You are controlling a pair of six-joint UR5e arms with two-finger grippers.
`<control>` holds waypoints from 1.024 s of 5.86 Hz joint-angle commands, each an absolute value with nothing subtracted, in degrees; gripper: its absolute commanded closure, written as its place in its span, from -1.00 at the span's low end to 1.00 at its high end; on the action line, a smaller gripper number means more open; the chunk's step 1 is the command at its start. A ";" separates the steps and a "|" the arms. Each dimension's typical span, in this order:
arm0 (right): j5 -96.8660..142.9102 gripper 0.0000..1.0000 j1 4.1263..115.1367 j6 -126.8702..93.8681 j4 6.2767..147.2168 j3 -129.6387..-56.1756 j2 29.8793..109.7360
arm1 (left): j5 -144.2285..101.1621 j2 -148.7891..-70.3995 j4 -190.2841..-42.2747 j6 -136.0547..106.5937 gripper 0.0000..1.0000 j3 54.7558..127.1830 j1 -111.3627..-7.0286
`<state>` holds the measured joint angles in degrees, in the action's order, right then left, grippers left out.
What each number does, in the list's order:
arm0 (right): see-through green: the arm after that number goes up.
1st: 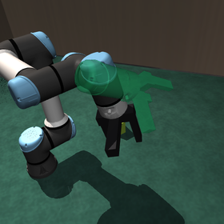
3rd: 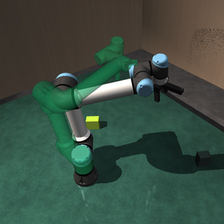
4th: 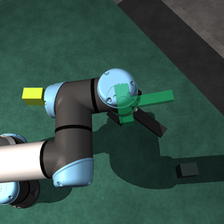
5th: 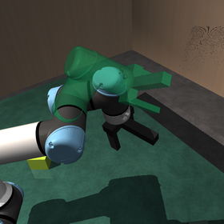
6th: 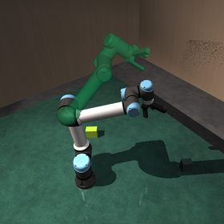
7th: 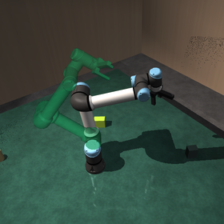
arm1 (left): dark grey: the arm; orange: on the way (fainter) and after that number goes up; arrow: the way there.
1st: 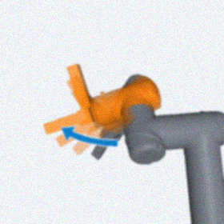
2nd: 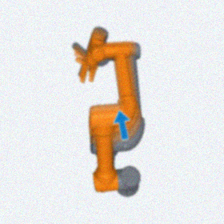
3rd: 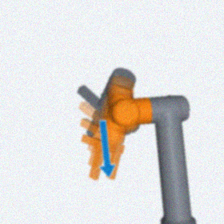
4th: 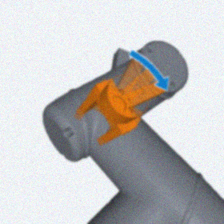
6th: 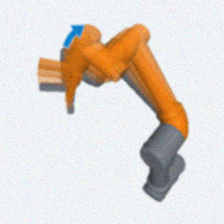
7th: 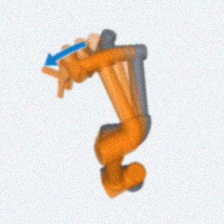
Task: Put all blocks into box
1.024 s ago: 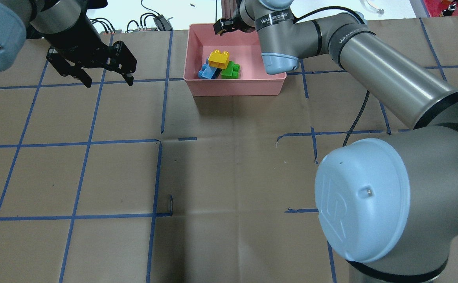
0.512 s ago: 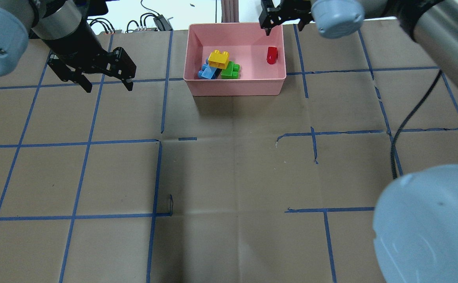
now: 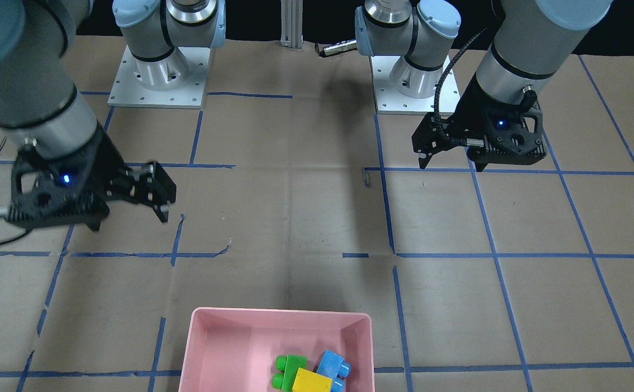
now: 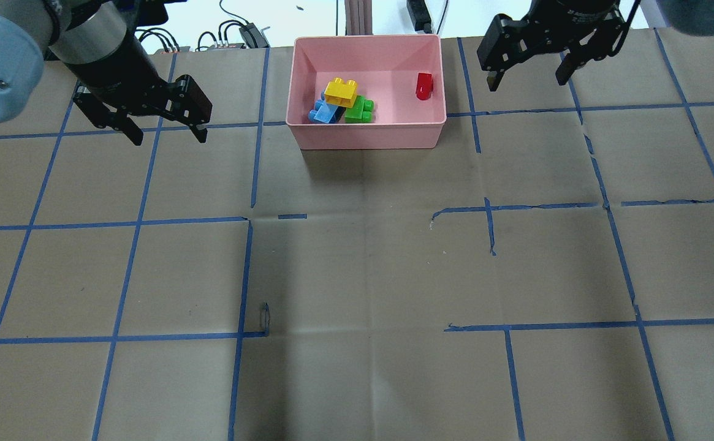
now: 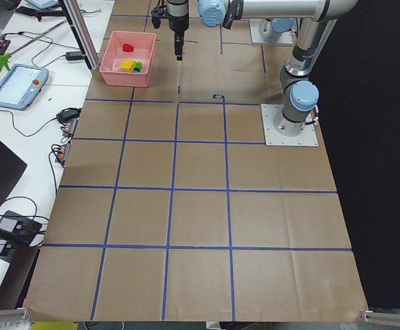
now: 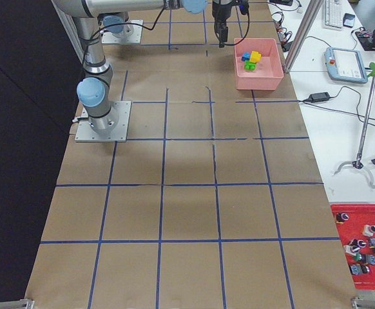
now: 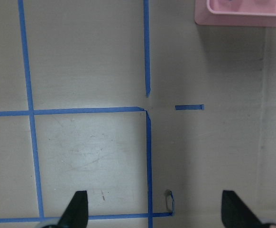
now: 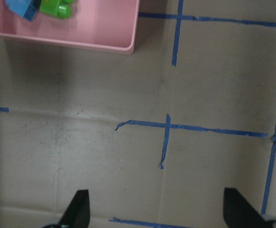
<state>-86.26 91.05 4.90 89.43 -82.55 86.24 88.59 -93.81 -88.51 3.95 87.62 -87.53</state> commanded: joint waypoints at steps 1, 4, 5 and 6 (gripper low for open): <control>-87.79 -1.00 92.37 4.92 89.38 -92.15 92.52 | 88.59 -93.87 -88.51 3.96 -1.00 87.71 -87.54; -90.26 -1.00 92.46 4.66 91.76 -94.49 92.46 | 88.59 -93.78 -88.42 3.96 -1.00 87.80 -87.54; -90.00 -1.00 92.37 4.75 91.84 -94.83 92.46 | 88.59 -93.87 -88.42 3.96 -1.00 87.80 -87.54; -89.65 -1.00 92.37 4.57 92.02 -95.18 91.94 | 88.59 -94.13 -88.50 3.96 -1.00 87.80 -87.54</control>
<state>-89.93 92.40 4.68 91.86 -94.89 92.31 88.59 -93.96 -88.45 3.95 87.79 -87.54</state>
